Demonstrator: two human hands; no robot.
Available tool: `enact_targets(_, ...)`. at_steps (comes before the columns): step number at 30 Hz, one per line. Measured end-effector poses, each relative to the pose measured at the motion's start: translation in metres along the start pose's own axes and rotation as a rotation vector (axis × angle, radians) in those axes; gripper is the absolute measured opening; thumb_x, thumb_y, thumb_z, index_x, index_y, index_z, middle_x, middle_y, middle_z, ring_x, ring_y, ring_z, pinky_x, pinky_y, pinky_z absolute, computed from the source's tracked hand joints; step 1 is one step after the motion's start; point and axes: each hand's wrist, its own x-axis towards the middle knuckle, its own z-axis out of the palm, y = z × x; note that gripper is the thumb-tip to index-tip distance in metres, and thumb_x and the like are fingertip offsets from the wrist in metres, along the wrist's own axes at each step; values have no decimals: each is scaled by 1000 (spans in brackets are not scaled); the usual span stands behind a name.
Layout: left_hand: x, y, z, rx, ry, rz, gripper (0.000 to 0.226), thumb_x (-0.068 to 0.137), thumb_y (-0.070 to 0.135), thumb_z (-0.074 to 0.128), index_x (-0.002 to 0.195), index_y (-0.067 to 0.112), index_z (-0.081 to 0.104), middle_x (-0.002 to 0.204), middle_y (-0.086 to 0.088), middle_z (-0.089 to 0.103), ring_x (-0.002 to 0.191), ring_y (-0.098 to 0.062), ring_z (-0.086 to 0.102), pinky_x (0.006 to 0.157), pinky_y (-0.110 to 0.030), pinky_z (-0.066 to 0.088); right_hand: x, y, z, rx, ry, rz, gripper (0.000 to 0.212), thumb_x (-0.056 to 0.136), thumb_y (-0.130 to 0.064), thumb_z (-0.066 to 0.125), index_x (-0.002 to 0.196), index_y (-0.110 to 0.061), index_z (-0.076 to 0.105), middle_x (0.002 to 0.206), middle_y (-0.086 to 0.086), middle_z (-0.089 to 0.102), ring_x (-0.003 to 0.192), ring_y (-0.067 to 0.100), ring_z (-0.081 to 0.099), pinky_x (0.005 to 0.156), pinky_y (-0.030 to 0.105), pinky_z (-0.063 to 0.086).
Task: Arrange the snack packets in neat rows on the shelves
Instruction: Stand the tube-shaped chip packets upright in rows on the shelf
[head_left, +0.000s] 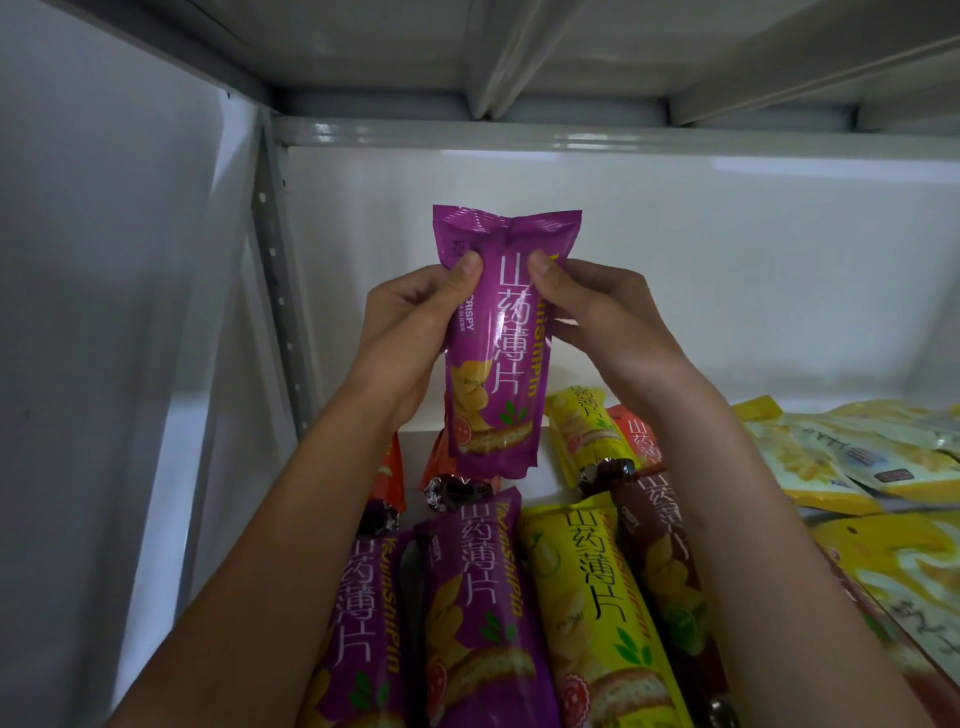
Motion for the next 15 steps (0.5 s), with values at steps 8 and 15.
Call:
enact_targets(8, -2, 3, 0, 11, -180, -118, 38, 98, 35, 65, 124, 7, 72, 116, -9, 78, 108, -23, 76, 96, -36, 61, 1, 0, -3, -20, 113, -27, 35, 98, -29, 72, 104, 5, 75, 98, 16, 78, 85, 20, 74, 81, 48, 64)
enact_targets(15, -2, -1, -1, 33, -114, -80, 36, 100, 30, 66, 124, 5, 72, 113, -10, 79, 102, -24, 77, 86, -31, 63, -1, -1, -4, 43, -20, 71, 31, 98, -30, 69, 115, -5, 76, 105, 5, 80, 90, 13, 76, 73, 22, 59)
